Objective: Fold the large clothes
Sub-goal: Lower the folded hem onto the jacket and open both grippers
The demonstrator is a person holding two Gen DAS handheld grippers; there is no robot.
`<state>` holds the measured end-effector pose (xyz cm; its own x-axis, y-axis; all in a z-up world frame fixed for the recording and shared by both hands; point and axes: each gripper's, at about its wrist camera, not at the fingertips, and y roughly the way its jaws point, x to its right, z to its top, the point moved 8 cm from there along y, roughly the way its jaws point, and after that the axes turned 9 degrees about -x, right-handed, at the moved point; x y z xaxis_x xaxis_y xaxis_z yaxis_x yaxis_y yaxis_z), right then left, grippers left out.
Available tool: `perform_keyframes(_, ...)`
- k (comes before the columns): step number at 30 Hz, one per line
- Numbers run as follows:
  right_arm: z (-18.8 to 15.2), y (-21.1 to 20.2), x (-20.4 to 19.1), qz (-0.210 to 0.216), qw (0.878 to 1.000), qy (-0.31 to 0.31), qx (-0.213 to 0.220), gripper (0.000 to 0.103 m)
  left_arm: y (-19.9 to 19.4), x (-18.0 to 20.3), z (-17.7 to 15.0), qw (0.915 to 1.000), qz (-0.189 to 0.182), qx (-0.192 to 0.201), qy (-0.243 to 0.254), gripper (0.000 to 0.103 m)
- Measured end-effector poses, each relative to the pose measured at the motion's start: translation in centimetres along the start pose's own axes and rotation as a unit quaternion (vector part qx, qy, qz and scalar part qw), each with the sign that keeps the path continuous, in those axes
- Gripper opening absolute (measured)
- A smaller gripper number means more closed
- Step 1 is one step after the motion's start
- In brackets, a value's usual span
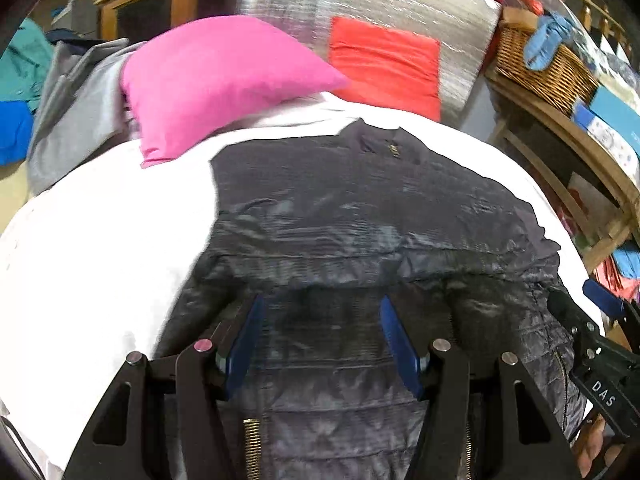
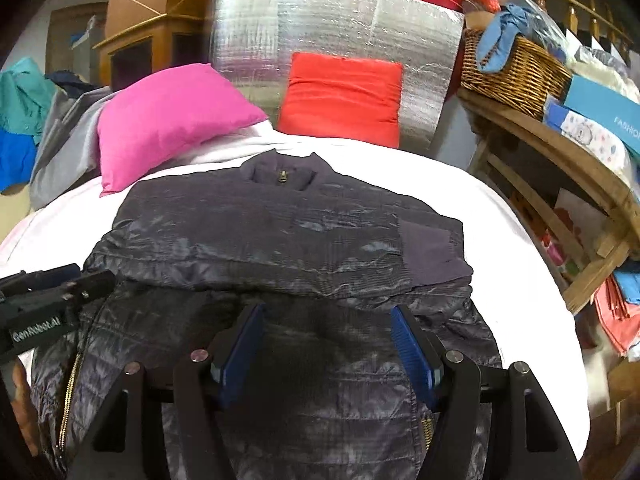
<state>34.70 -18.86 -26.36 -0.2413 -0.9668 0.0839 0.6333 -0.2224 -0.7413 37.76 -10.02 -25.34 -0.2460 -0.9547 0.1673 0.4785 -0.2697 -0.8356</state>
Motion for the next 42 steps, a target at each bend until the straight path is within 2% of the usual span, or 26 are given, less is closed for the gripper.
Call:
perform_keyframes(5, -0.2, -0.2, -1.9, 0.010, 1.000, -0.016, 0.002, 0.070, -1.4, -3.3, 0.0, 0.9993, 0.025, 0.016, -0.024, 0.062)
perform_keyframes(11, 0.0, -0.1, -4.1, 0.014, 0.999, -0.037, 0.004, 0.070, -1.7, -5.7, 0.3, 0.9982, 0.035, 0.019, -0.045, 0.062)
perform_keyframes(20, 0.1, 0.0, -5.7, 0.016, 0.999, -0.052, 0.007, 0.070, -1.4, -6.7, 0.3, 0.9977, 0.047, 0.017, -0.047, 0.062)
perform_keyframes(37, 0.3, 0.5, -4.8, 0.007, 0.999, -0.052, 0.006, 0.070, -0.5, -5.9, 0.4, 0.9977, 0.057, 0.010, -0.036, 0.062)
perform_keyframes(40, 0.9, 1.4, -3.2, -0.007, 0.999, -0.052, 0.003, 0.070, 0.9, -6.2, 0.4, 0.9966, 0.073, -0.010, -0.036, 0.064)
perform_keyframes(42, 1.6, 2.6, -0.6, -0.026, 0.999, -0.034, -0.004, 0.070, 2.1, -6.8, 0.4, 0.9953, 0.083, -0.029, -0.042, 0.064)
